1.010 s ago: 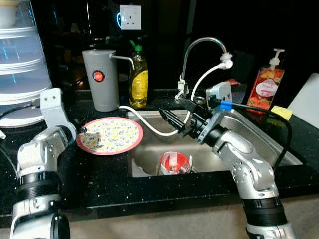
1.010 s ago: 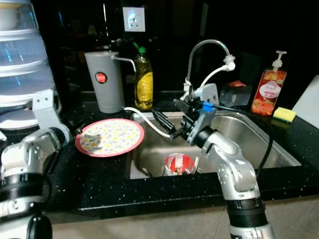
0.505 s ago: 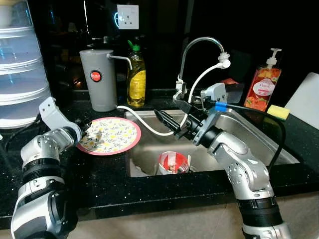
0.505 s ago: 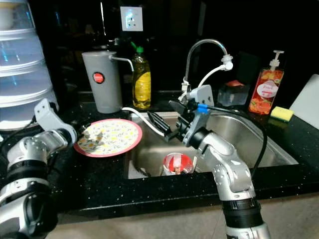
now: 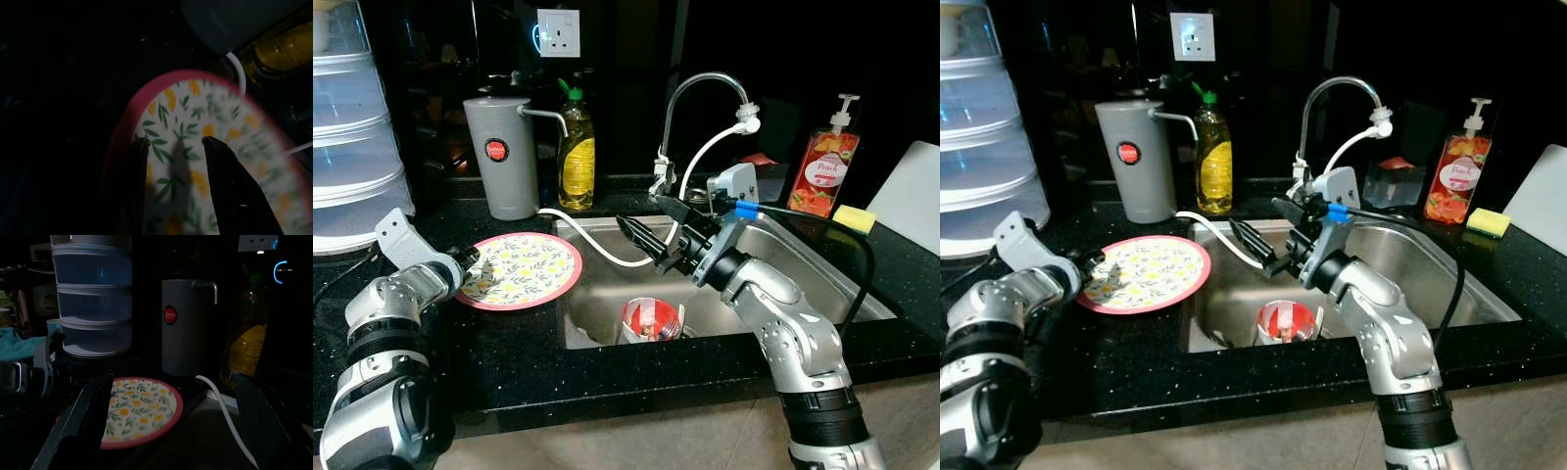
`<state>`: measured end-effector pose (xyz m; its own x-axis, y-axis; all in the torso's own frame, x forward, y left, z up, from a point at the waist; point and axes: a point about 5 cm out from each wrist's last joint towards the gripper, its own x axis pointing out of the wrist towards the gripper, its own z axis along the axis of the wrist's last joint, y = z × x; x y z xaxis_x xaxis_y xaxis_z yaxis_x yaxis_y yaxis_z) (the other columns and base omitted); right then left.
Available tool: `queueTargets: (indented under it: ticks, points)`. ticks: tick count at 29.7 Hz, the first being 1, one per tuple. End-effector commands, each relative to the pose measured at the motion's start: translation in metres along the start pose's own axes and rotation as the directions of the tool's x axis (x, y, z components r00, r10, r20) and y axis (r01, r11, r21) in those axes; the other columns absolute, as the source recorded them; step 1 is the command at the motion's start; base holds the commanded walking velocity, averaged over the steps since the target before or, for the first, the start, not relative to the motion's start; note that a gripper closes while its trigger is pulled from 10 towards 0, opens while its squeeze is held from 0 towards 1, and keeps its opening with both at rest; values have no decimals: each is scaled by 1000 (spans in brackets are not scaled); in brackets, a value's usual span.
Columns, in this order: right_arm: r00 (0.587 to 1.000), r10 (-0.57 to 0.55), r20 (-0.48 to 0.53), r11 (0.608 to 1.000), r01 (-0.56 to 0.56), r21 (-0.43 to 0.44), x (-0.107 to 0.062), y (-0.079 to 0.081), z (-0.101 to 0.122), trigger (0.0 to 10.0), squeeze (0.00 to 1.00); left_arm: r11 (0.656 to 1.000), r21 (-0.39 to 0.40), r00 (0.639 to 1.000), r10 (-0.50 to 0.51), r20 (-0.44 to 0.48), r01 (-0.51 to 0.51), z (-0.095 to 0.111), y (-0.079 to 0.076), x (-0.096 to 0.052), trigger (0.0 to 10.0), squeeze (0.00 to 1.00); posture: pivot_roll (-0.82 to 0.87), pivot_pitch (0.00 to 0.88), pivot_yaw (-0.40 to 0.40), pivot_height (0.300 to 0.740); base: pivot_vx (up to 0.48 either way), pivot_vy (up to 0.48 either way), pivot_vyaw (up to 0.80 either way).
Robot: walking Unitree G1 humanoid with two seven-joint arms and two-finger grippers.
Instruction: Kitchen organization
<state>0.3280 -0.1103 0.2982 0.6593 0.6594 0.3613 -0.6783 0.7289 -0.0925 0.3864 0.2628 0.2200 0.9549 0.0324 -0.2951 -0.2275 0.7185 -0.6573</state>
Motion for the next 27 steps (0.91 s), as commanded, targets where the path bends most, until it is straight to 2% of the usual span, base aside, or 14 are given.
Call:
queueTargets:
  ticks: [1,5,8,12,15,16,18,19,22,27]
  points:
    - [1000,17,22,1000,-17,-12,6,2,6,10000,0,997,-7,996,75,-57,-76,-13,21,0,10000,0,4,24,-52,740,0,0,0]
    - [999,27,40,1000,-26,-12,12,5,11,10000,0,996,-10,993,88,-76,-89,-20,25,1,10000,0,4,24,-52,740,0,0,0]
    - [999,22,49,1000,-22,-6,23,9,14,10000,0,995,-11,990,96,-103,-98,-29,29,1,10000,0,4,24,-52,740,0,0,0]
    - [998,14,53,1000,-15,25,48,29,11,10000,0,994,-3,985,106,-136,-108,-43,33,3,10000,0,0,13,-48,740,0,0,0]
    - [999,20,44,1000,-21,20,55,36,9,10000,0,994,0,984,110,-143,-111,-46,35,3,10000,0,-4,13,-45,740,0,0,0]
    - [1000,5,-14,1000,-5,-14,64,41,1,10000,0,993,1,982,114,-149,-115,-48,37,3,10000,0,-4,13,-45,740,0,0,0]
    - [999,-1,-39,999,0,-32,67,43,-2,10000,0,993,1,982,116,-151,-117,-49,37,2,10000,0,-4,13,-45,740,0,0,0]
    - [993,-22,-118,999,19,-29,73,45,-13,10000,0,993,2,981,118,-153,-119,-50,38,2,10000,0,-4,13,-46,740,0,0,0]
    - [989,-29,-148,1000,27,-15,75,45,-17,10000,0,993,2,981,118,-154,-119,-51,39,2,10000,0,-4,13,-46,740,0,0,0]
    - [956,-27,-291,991,64,118,88,51,-43,10000,0,993,14,981,119,-154,-118,-50,39,1,10000,0,-6,17,-40,740,0,0,0]
